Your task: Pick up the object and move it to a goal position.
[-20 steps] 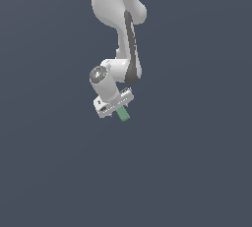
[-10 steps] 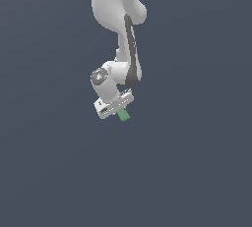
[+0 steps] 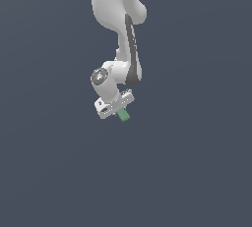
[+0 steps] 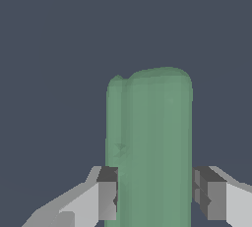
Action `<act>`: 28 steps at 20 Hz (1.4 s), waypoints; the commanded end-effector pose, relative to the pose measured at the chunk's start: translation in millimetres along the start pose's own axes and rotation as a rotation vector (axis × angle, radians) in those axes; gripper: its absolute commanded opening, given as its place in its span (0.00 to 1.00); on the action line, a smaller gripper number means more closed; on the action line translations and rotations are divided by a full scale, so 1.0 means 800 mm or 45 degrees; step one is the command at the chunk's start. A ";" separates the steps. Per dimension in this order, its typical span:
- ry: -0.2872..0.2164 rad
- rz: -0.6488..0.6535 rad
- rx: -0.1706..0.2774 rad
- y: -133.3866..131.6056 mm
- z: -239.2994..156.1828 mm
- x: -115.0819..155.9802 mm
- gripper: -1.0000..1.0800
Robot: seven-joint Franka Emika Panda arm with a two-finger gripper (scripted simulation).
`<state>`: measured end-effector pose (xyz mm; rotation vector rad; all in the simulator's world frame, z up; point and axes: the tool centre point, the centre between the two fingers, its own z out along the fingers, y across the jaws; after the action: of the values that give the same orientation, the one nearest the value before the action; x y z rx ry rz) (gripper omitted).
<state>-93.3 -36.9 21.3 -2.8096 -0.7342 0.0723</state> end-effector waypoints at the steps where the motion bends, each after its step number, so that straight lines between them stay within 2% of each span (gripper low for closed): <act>1: 0.000 0.002 -0.001 0.001 -0.003 0.002 0.00; 10: -0.002 0.002 0.000 -0.005 -0.048 0.035 0.00; 28: -0.007 0.001 0.004 -0.019 -0.203 0.156 0.00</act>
<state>19.6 0.3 176.6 -2.8079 -0.7340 0.0794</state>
